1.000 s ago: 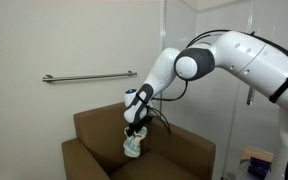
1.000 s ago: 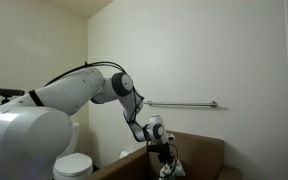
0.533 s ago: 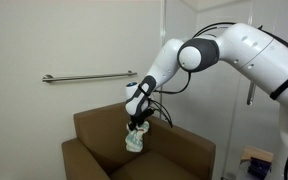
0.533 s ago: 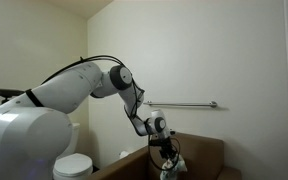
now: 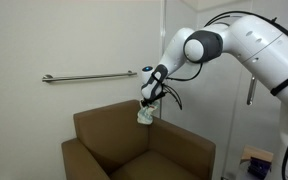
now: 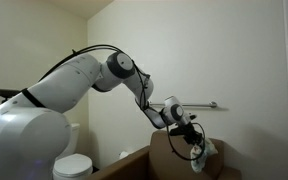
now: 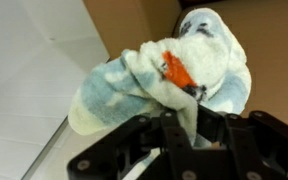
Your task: Use the towel to wipe the right armrest of the chair
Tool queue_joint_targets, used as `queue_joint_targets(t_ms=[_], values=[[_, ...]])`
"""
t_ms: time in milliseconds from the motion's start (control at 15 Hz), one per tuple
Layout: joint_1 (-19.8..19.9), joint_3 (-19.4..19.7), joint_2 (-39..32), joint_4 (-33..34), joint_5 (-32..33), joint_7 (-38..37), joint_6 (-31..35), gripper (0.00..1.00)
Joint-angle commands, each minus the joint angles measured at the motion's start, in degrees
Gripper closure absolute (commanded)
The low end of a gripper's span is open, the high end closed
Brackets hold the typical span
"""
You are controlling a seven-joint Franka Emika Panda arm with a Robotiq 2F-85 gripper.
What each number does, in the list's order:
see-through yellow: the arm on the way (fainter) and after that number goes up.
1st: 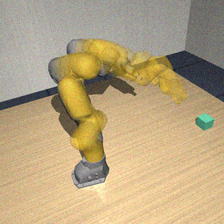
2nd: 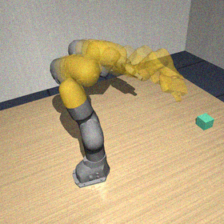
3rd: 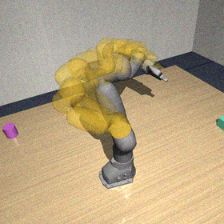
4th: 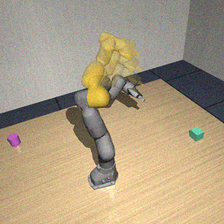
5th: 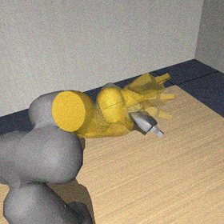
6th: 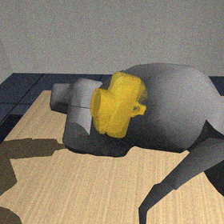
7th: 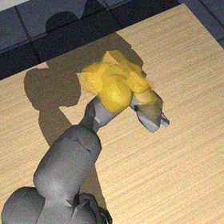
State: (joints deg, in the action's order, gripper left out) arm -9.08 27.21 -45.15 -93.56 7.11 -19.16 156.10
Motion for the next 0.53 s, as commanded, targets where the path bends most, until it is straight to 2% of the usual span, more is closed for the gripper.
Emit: queue_joint_targets(t_ms=[0,267,467], values=[[3.7,2.4,1.3,-2.2,1.6,-3.1,6.3,0.92],[12.4,-0.2,-8.3,6.8,-2.4,-2.3,10.4,0.92],[18.3,-5.1,-16.5,16.8,-5.9,-0.5,8.6,0.92]])
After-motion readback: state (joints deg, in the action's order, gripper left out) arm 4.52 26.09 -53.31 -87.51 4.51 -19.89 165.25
